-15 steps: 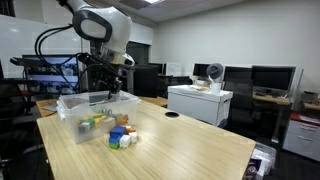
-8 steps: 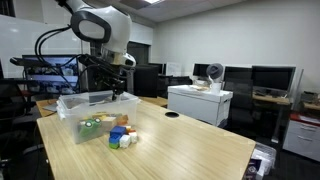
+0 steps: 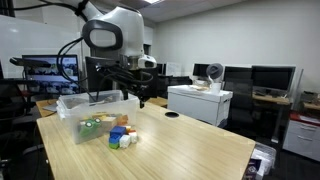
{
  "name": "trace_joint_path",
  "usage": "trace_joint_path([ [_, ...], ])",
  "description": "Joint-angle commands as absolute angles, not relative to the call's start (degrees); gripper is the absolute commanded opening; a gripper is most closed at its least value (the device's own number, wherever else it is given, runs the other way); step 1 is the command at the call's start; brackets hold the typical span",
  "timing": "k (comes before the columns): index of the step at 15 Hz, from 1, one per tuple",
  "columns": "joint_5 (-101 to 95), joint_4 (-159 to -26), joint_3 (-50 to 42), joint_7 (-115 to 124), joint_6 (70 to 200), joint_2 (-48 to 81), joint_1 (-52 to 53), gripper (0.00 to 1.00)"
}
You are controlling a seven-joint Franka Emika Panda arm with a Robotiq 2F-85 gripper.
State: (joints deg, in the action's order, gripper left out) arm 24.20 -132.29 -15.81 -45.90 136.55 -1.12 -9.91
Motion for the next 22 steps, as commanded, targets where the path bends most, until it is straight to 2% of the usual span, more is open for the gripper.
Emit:
trace_joint_path([
  [1,21.8,-132.0,-15.4,-46.0,143.5,4.1,-12.0,1.0],
  [8,15.8,-133.6,-12.5,-56.2,149.6,7.2,-15.1,1.0],
  [14,14.3,-134.4,-10.9,-70.4,147.9,4.1,-15.2,1.0],
  [22,8.6,-143.6,-11.2,-78.3,147.3,-1.9,-13.7,1.0],
])
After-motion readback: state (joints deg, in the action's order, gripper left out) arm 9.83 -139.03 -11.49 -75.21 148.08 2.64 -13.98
